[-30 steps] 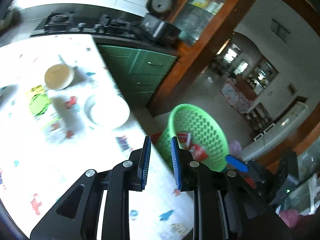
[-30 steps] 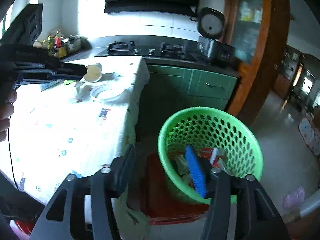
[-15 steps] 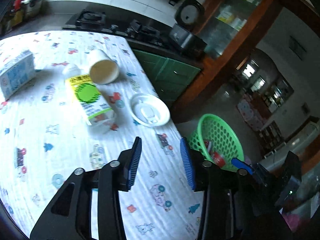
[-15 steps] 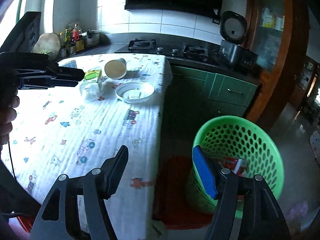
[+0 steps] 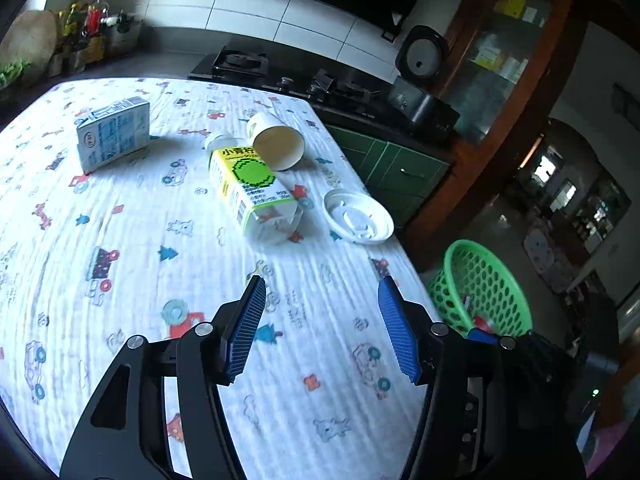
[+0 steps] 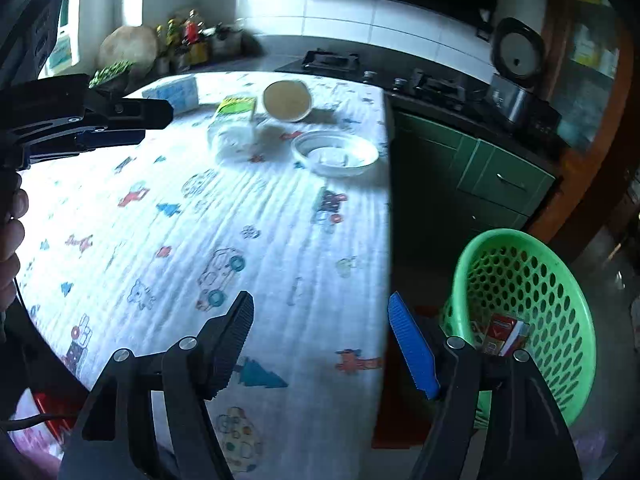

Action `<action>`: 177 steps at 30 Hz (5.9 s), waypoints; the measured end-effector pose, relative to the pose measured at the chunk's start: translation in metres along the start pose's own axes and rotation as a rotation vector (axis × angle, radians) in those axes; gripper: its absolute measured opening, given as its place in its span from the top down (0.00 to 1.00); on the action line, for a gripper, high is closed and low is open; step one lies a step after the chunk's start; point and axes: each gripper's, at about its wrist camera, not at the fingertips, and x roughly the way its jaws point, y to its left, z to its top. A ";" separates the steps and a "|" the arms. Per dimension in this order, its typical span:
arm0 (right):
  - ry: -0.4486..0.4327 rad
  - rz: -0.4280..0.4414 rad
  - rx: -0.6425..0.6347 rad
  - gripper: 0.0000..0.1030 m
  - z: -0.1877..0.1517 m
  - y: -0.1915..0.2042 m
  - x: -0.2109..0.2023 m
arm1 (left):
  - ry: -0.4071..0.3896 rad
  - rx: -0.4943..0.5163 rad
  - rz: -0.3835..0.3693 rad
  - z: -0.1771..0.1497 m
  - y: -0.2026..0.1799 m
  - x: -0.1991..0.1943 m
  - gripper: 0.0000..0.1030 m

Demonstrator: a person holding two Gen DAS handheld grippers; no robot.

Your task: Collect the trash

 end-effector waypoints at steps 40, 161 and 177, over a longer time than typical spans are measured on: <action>-0.002 0.068 0.050 0.29 0.037 0.050 0.030 | 0.073 -0.076 0.124 0.019 0.083 -0.010 0.37; 0.106 0.172 -0.014 0.05 0.081 0.049 0.107 | 0.138 -0.051 0.511 0.039 0.152 0.058 0.04; 0.106 0.172 -0.014 0.05 0.081 0.050 0.107 | 0.127 -0.080 0.519 0.038 0.157 0.056 0.04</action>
